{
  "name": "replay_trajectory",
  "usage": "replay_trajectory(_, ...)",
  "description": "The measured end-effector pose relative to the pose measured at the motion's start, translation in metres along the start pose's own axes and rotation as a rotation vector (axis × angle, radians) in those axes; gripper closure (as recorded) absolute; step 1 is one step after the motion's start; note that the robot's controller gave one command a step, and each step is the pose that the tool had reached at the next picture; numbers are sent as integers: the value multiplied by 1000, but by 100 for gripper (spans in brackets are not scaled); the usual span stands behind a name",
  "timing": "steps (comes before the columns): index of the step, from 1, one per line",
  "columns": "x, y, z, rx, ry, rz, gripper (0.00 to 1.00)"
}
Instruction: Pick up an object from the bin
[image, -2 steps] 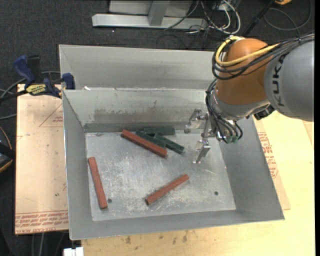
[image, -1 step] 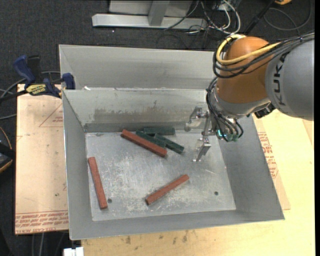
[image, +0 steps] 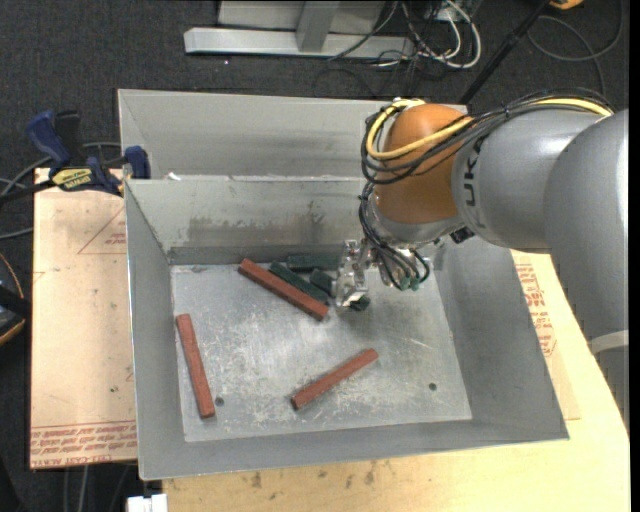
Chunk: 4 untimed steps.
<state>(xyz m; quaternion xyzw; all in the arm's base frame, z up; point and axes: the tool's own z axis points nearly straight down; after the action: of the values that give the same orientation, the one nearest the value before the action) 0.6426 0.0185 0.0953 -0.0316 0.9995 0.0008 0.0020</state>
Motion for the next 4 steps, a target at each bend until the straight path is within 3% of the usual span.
replay_trajectory(1, 3, 0, 2, 0, 18, -1, 0)
replay_trajectory(2, 3, 0, 2, 0, 17, -1, 0)
replay_trajectory(3, 15, 54, 15, 0, -11, 38, 100)
replay_trajectory(4, 15, 54, 15, 0, -11, 38, 100)
